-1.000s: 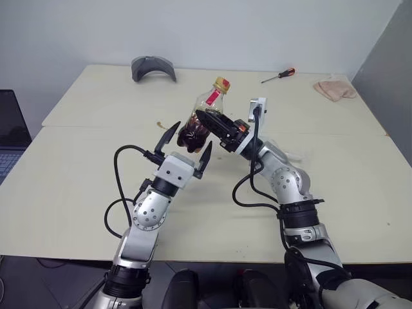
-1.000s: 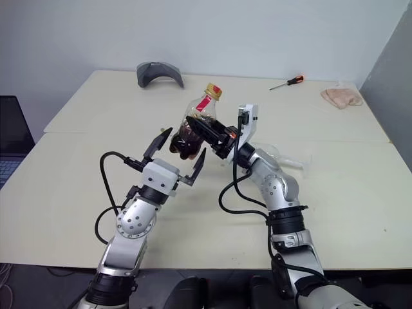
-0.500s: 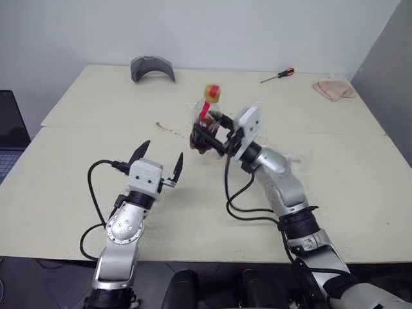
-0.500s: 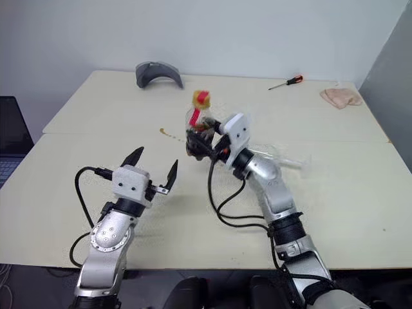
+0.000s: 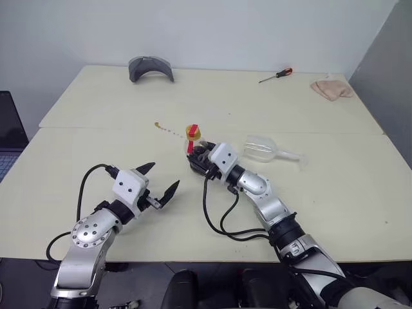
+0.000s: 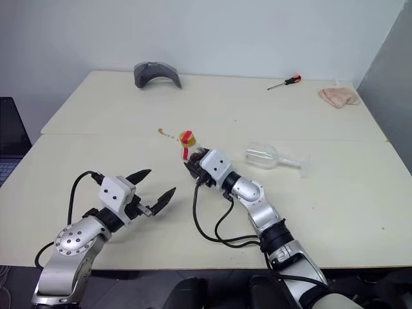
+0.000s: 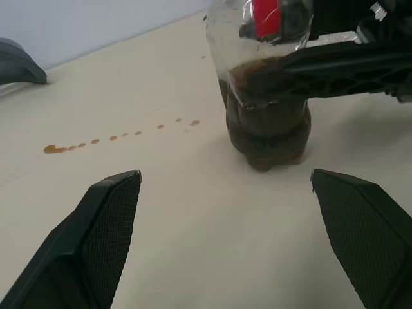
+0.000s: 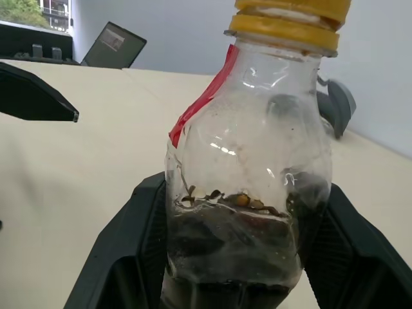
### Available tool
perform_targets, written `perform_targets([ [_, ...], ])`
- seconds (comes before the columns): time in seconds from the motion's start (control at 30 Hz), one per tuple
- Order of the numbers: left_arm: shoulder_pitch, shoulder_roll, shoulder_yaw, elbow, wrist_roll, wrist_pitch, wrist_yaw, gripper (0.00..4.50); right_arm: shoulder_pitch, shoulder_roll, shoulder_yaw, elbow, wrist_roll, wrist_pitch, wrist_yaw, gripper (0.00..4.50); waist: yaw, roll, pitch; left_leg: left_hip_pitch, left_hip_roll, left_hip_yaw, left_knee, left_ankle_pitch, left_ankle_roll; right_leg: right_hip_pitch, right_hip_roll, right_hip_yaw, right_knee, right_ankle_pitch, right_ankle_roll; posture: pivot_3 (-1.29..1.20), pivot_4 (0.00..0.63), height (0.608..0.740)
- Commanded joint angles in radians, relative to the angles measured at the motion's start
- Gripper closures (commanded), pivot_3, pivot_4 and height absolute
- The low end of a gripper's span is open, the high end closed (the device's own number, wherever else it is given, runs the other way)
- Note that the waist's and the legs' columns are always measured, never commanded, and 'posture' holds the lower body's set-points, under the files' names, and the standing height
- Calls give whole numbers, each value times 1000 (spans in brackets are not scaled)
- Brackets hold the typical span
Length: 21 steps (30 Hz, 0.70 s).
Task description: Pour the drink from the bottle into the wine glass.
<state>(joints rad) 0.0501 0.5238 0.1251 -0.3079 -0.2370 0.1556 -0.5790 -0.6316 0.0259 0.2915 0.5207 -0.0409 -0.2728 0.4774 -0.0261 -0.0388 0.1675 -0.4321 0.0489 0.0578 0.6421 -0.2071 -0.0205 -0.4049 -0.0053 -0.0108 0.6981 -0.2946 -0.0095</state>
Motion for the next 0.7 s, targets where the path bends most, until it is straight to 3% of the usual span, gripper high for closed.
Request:
perform_targets([
  [0.03, -19, 6, -3, -49, -9, 3, -8, 0, -17, 28, -24, -23, 69, -26, 59, 2045, 0, 0, 0, 0, 0, 0, 0, 0, 0, 0, 0, 0, 0, 0, 0, 0, 150, 740],
  [0.17, -30, 7, -11, -47, -4, 1, -14, 0, -7, 33, -31, -37, 110, -7, 112, 2045, 0, 0, 0, 0, 0, 0, 0, 0, 0, 0, 0, 0, 0, 0, 0, 0, 150, 740],
  [0.2, -34, 8, -12, -45, -3, 0, -16, 0, -5, 33, -33, -43, 115, -3, 119, 1348, -1, 0, 0, 0, 0, 0, 0, 0, 0, 0, 0, 0, 0, 0, 0, 0, 150, 740],
  [0.33, -55, 8, -15, -32, -2, -3, -22, 0, 8, 23, -29, -75, 132, 18, 156, 52, 0, 0, 0, 0, 0, 0, 0, 0, 0, 0, 0, 0, 0, 0, 0, 0, 150, 740],
  [0.5, -80, 7, -19, -10, 4, -10, -33, 0, 37, -4, -25, -146, 144, 84, 195, 52, 0, 0, 0, 0, 0, 0, 0, 0, 0, 0, 0, 0, 0, 0, 0, 0, 150, 740],
  [0.7, -138, 8, -31, 49, -16, -8, -72, 0, 138, -204, -21, -485, 240, 402, 355, 52, 6, 0, 0, 0, -1, 0, 0, 0, 0, 0, -1, 0, 0, 0, 0, 0, 150, 740],
])
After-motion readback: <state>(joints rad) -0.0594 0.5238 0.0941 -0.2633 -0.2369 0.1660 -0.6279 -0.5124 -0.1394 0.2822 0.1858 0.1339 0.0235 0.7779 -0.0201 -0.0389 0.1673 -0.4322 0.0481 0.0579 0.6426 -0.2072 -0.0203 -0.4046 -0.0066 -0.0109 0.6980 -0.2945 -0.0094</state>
